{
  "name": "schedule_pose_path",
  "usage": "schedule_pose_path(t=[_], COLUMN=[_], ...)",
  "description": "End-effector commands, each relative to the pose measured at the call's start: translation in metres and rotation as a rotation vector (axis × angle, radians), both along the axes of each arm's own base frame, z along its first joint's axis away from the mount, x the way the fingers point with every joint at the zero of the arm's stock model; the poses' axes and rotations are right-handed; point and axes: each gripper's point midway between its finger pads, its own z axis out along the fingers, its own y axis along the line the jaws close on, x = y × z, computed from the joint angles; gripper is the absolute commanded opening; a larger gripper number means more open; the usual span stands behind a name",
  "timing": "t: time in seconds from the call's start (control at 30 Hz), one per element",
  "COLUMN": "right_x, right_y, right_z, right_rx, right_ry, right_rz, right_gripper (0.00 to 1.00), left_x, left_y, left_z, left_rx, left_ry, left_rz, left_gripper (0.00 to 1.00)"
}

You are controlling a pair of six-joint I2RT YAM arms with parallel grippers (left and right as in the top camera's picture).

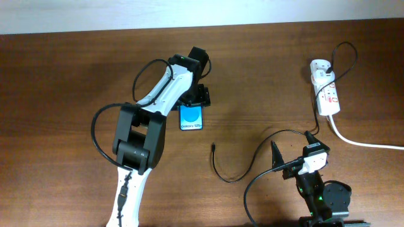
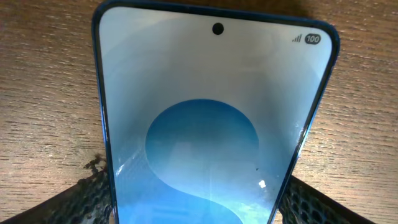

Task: Plug charger to phone and switch on socket
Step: 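Close the left gripper on the phone's top end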

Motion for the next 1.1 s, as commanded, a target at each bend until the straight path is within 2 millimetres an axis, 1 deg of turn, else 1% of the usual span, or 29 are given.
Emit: schedule_pose_path(t=[0.0, 0.3, 0.53, 0.63, 0.73, 0.83, 0.97, 1.0, 1.07], right_x=[0.0, 0.0, 0.0, 0.0, 0.0, 0.0, 0.0, 0.0, 0.0], right_y=[0.002, 0.002, 0.002, 0.002, 0.002, 0.002, 0.001, 0.002, 0.002], right_z=[-0.003, -0.003, -0.003, -0.003, -0.003, -0.003, -0.003, -0.003, -0.003], right_rx=[0.008, 0.008, 0.008, 0.008, 0.008, 0.008, 0.008, 0.008, 0.008], right_ry=[0.008, 0.008, 0.008, 0.008, 0.008, 0.008, 0.008, 0.008, 0.008], right_rz=[0.005, 0.005, 0.005, 0.005, 0.005, 0.005, 0.005, 0.005, 0.005], right_gripper=[0.99, 0.98, 0.98, 0.98, 0.98, 0.98, 0.98, 0.98, 0.99], left_x=[-0.013, -0.015, -0.014, -0.009, -0.003, -0.006, -0.004, -0.004, -0.002], left_y=[0.0, 0.001, 0.002, 0.0, -0.003, -0.002, 0.001, 0.001, 0.0], left_z=[-0.024, -0.023, -0.022, -0.014, 0.001, 0.001, 0.001, 0.002, 0.006], left_rx=[0.007, 0.01, 0.011, 0.003, -0.004, 0.001, 0.018, 0.017, 0.015], left_ry=[0.075, 0.084, 0.083, 0.066, 0.053, 0.062, 0.052, 0.051, 0.04], left_rz=[-0.001, 0.001, 0.003, 0.002, 0.002, 0.002, -0.001, -0.001, -0.002], left_gripper=[0.88, 0.84, 0.83, 0.83, 0.83, 0.83, 0.83, 0.8, 0.8])
